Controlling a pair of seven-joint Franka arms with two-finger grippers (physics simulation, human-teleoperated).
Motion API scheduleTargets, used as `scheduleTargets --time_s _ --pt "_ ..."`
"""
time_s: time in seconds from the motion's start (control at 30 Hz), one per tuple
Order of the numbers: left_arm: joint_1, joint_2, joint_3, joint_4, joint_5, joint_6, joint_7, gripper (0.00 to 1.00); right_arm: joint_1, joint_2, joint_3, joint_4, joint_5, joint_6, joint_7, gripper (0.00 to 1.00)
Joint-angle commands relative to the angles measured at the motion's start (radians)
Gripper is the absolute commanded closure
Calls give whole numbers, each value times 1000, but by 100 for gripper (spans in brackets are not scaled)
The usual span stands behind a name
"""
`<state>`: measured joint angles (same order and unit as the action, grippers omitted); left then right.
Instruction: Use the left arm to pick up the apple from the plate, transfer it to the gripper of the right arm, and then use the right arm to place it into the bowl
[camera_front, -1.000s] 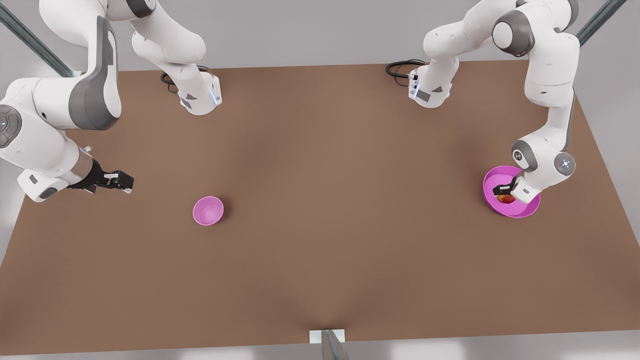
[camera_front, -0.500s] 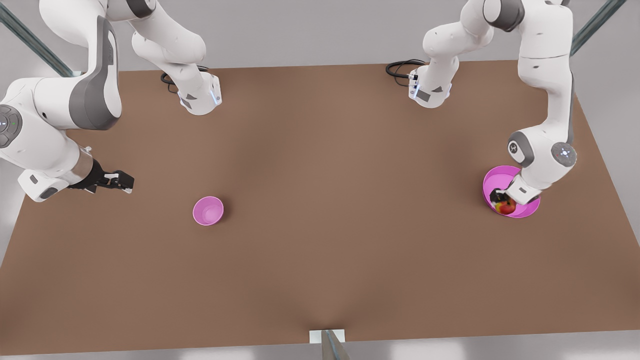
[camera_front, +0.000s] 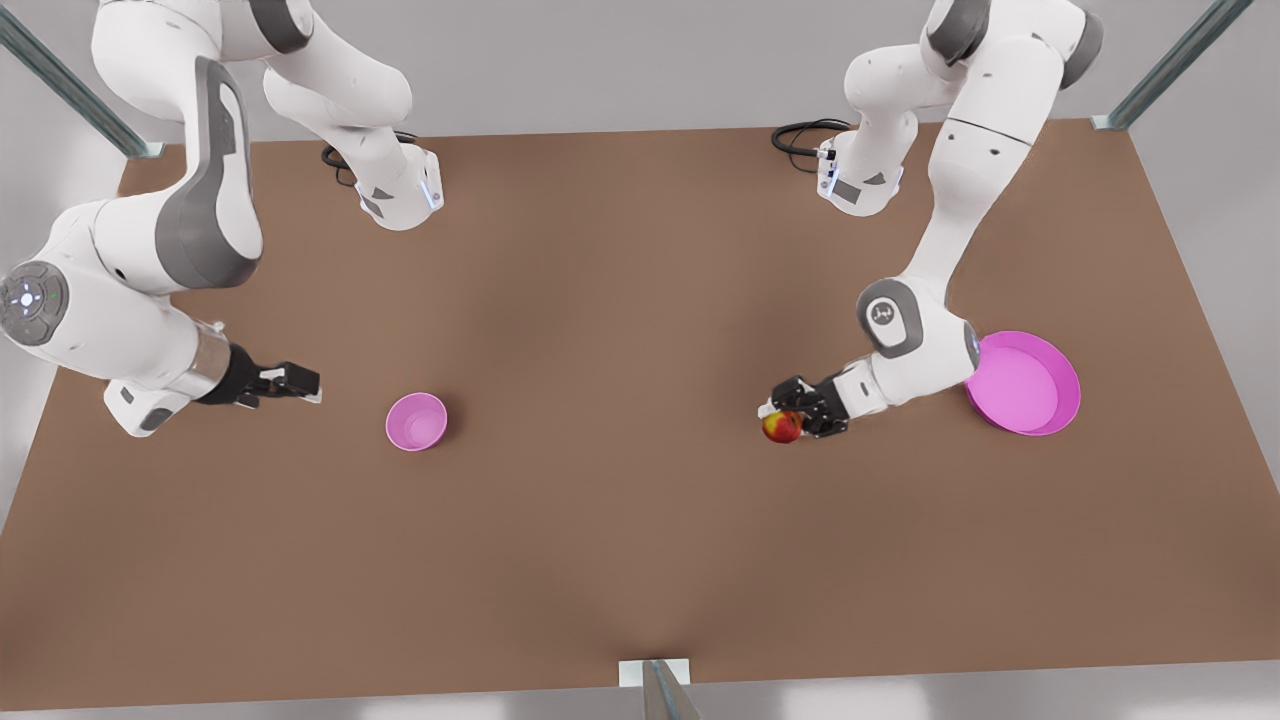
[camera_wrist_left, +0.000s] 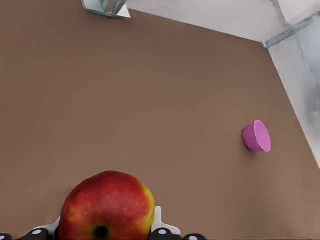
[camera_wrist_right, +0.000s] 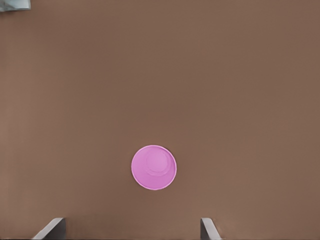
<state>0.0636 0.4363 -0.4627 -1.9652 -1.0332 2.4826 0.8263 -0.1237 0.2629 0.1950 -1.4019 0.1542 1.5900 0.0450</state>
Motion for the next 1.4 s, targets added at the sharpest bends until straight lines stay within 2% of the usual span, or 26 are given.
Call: scheduleTargets --time_s 0.0,0.07,0.17,0.27,0.33,0.43,0.6,0.7,0.77,0.87,1.0,1.37 --pt "-59 56 -14 51 -303 -13 982 35 -5 18 3 1 260 71 16 0" --pt "-129 136 -14 121 -433 -13 1109 35 -2 81 3 0 409 148 15 0" --pt "-218 214 -14 247 -478 -13 1168 35 27 174 4 -3 600 220 3 0" --pt "-309 312 -17 380 -485 -13 1277 35 30 199 98 -31 709 334 4 0" --pt "-355 395 -17 482 -490 -13 1369 35 44 206 126 -40 766 381 -36 0" --pt "-387 499 -91 609 -492 -13 1525 35 41 217 129 -86 927 389 -209 0" --pt "-424 529 -90 661 -496 -8 1531 35 -11 222 129 -201 1139 380 -565 0" --pt "-423 536 -85 663 -496 -7 1531 35 -40 217 138 -226 1142 289 -642 0" --pt "-421 549 -85 674 -505 -1 1530 35 -73 216 175 -272 1202 260 -784 0" --pt "-426 567 -85 689 -518 1 1531 35 -59 217 196 -272 1202 283 -812 0" --pt "-421 565 -86 690 -518 -1 1525 35 -37 266 195 -275 1197 335 -870 0" --pt "-416 559 -86 698 -516 -2 1519 35 -13 286 196 -315 1202 360 -863 0"
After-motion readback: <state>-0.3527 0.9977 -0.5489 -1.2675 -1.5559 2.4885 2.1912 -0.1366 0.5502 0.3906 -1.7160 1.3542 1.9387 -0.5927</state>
